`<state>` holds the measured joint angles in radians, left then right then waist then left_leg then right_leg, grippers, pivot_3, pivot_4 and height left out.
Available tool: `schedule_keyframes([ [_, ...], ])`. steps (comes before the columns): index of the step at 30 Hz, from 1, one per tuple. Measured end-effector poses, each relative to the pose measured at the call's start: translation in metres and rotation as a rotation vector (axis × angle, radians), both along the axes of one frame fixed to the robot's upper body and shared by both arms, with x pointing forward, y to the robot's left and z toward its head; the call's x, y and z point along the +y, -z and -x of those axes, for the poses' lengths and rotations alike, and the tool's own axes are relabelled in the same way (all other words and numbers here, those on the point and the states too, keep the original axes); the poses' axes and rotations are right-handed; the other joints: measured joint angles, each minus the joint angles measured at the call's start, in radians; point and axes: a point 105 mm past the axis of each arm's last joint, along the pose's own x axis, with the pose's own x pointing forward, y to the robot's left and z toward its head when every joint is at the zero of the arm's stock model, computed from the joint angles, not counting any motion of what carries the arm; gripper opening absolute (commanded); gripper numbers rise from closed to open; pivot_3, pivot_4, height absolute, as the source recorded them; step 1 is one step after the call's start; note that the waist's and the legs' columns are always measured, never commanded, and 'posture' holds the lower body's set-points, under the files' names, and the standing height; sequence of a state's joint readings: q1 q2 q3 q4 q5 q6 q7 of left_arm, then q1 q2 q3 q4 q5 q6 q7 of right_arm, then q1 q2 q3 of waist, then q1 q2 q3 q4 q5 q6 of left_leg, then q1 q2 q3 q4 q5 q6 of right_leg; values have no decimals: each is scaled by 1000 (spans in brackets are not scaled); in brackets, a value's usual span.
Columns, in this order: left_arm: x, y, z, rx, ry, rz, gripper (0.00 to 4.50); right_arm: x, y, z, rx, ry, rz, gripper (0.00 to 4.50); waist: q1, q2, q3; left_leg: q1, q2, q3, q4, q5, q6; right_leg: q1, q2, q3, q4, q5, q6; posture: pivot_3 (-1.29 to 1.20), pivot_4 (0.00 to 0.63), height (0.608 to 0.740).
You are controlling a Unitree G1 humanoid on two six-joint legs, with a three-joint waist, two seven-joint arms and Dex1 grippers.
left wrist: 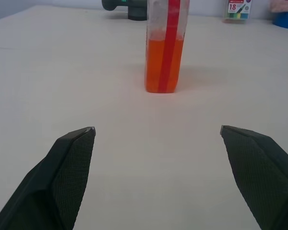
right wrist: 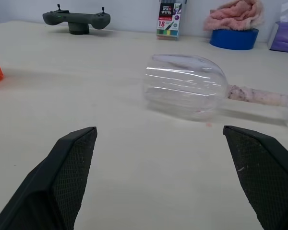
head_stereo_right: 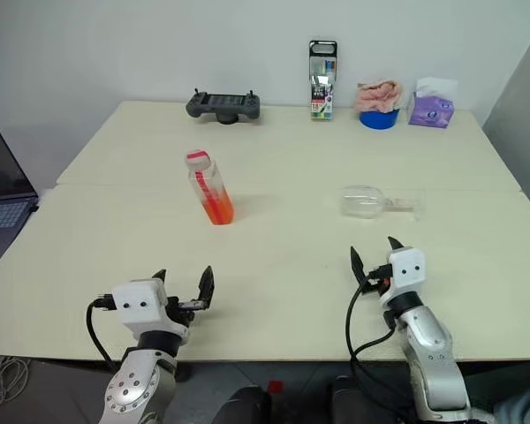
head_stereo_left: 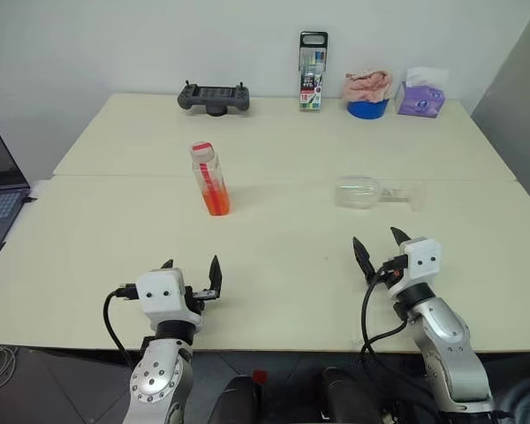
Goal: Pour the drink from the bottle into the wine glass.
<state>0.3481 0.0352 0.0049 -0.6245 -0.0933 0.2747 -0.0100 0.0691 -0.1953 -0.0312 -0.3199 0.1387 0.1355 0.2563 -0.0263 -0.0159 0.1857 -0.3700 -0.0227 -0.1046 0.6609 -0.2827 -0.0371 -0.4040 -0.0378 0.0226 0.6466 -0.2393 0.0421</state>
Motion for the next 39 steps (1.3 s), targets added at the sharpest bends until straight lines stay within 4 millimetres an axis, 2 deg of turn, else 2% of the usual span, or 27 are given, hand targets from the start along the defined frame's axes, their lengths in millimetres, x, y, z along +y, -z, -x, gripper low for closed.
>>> schedule_keyframes([
  [10,1,-3,-1,-15,-19,-2,4445,0,-5,-2,-17,-11,13,4500,0,0,0,0,0,0,0,0,0,0,0,0,0,0,0,0,150,740],
  [12,2,-4,-2,-24,-32,-8,4445,4,-6,-2,-24,-58,38,4500,0,0,0,0,0,0,0,0,0,0,0,0,0,0,0,0,150,740],
  [14,3,-9,-8,-47,-44,-11,4445,16,-9,-2,-33,-155,67,4500,0,0,0,0,-1,0,0,0,0,0,0,-1,0,0,0,0,150,740],
  [17,3,-18,-21,-87,-60,-17,4445,42,-26,-7,-77,-329,77,4500,-1,0,0,1,-1,0,1,0,0,1,2,-1,1,2,-2,0,150,740],
  [22,3,-29,-50,-129,-86,-19,4445,79,-77,-28,-152,-568,67,4500,-1,0,0,3,0,-2,1,1,0,2,4,-4,2,3,-4,0,150,740],
  [26,3,-40,-69,-156,-104,-12,4445,98,-103,-42,-148,-677,51,4500,-1,0,0,1,0,-3,0,1,0,0,4,-4,1,6,-8,0,150,740],
  [32,3,-57,-97,-190,-103,-12,4445,109,-118,-55,-112,-777,9,4500,0,0,0,-2,-1,-4,0,1,0,-1,3,-5,0,6,-8,0,150,740],
  [39,0,-64,-126,-180,-60,-35,4445,110,-112,-54,-78,-835,16,4500,0,0,0,-3,-1,-4,0,1,-1,-2,2,-5,1,6,-8,0,150,740],
])
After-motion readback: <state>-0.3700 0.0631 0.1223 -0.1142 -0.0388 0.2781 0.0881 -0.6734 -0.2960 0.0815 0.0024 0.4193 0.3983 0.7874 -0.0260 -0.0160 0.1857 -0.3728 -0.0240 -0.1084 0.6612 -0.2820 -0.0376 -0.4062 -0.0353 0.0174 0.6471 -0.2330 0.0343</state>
